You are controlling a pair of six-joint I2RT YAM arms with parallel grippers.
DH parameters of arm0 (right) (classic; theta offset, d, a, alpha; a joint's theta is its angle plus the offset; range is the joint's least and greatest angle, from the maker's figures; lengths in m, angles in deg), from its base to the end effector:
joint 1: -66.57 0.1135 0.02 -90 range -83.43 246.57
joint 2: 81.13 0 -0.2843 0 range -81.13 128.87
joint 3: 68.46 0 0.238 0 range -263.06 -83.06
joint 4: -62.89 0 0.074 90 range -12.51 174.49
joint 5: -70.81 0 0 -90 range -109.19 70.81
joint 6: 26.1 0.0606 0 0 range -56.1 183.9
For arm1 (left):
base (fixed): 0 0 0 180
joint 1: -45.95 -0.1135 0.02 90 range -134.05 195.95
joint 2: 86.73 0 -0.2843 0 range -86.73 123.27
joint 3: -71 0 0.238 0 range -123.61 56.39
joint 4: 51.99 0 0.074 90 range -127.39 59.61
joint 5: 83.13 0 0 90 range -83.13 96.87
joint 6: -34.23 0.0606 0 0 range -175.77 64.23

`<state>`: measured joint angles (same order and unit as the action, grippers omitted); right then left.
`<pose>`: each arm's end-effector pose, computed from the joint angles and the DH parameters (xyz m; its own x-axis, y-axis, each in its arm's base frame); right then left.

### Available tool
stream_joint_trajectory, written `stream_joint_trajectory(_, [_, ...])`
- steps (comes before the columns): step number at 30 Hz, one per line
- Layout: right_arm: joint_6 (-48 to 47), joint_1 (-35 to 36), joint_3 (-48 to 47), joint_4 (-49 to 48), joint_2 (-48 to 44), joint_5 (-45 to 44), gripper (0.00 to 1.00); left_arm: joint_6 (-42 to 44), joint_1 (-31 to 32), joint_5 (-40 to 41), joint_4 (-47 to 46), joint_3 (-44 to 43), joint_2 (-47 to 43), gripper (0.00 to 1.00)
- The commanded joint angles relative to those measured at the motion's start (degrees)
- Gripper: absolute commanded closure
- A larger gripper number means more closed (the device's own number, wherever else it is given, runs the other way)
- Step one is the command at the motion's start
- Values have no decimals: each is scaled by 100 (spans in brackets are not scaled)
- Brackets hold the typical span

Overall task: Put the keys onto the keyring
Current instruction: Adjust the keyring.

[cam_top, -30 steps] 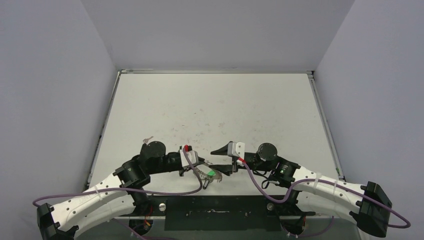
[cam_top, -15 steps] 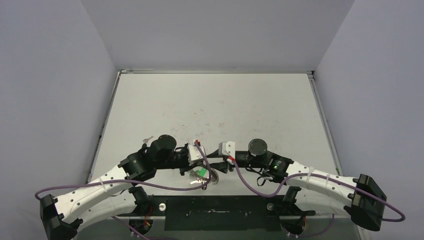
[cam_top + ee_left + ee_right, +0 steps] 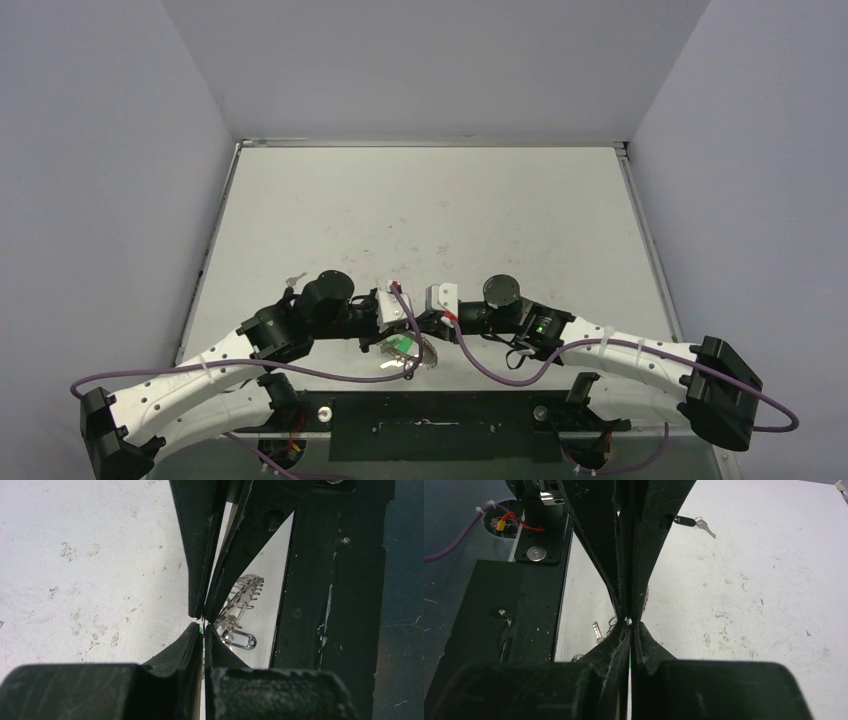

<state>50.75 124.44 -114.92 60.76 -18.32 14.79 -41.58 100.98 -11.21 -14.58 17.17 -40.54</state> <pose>0.0984 0.2203 0.2689 0.0981 -0.1985 -0.9752 -0.9941 -0.0646 -0.0868 0.0839 -0.1528 0.2850 -0.0471 0.4739 -0.8793 0.9747 0.2145 0.0634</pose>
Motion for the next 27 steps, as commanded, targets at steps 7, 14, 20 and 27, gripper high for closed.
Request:
stream_joint_trajectory(7, [-46, 52, -221, -274, -36, 54, 100, -11, 59, -97, -388, -190, -145, 100])
stream_joint_trajectory(14, [149, 33, 97, -644, -331, -94, 100, -11, 61, 118, -565, 130, -588, 76])
stream_joint_trajectory(20, [456, -7, 414, -1259, -475, -163, 100, -55, 61, 269, -1135, 774, -1345, 66])
stream_joint_trajectory(27, [822, -24, 686, -2046, -541, -57, 100, -149, 68, 93, -2134, 1615, -2251, 63])
